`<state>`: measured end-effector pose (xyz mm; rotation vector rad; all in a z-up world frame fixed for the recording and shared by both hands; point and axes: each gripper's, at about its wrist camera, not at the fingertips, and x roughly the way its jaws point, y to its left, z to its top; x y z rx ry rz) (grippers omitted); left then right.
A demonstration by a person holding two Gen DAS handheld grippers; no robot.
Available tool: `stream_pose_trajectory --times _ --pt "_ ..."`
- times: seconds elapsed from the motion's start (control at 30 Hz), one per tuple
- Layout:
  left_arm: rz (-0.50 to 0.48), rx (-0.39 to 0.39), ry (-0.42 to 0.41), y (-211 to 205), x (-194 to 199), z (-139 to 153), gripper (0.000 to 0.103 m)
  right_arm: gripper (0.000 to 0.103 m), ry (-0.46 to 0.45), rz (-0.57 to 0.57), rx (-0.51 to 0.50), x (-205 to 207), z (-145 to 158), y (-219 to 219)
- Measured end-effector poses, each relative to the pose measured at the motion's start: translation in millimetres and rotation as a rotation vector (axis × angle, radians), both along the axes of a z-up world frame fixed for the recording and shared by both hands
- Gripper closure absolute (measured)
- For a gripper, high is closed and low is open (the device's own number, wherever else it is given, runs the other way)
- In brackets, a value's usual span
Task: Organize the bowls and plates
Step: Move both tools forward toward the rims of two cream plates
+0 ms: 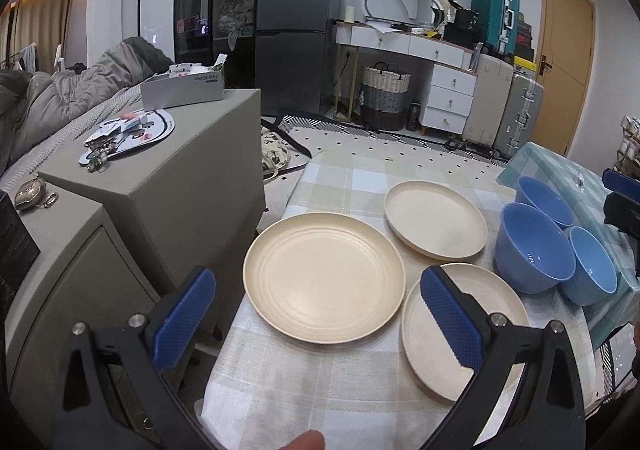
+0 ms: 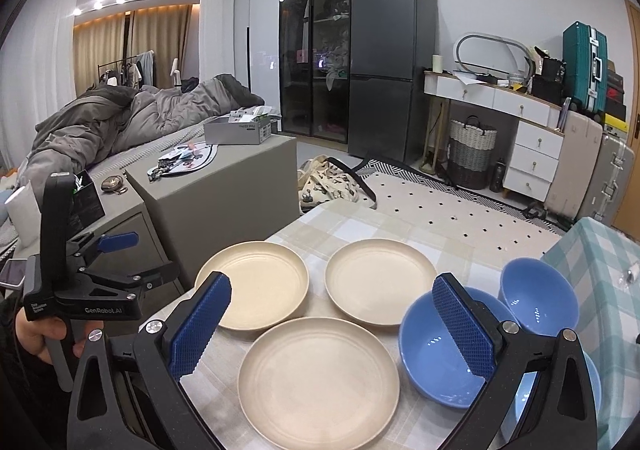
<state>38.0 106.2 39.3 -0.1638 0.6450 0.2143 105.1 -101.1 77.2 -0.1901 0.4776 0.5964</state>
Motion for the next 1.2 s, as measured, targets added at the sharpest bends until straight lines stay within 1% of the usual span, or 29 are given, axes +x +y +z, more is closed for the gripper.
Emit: stream_pose_trajectory --times 0.1,0.33,0.47,0.77,0.9,1.2 --pt "0.004 -0.013 0.018 6.9 6.4 -2.9 0.000 0.000 0.019 0.007 0.003 10.0 -0.9 8.1" --pt "0.011 -0.010 0.032 17.7 16.6 -6.5 0.000 0.001 0.053 0.039 0.025 32.7 -7.5 24.8" --pt "0.009 0.004 0.031 24.0 22.4 -9.2 0.000 0.001 0.068 0.047 0.008 45.8 -15.5 35.4" --pt "0.004 -0.012 0.072 38.2 42.4 -19.2 0.001 0.004 0.113 0.066 -0.006 78.8 -26.8 60.1" --pt "0.000 -0.002 0.077 42.2 51.1 -21.8 0.001 0.005 0.132 0.071 -0.013 90.7 -32.8 69.2" --pt "0.005 -0.028 0.095 56.1 69.8 -35.8 0.002 0.007 0.168 0.076 -0.046 112.5 -56.5 92.7"
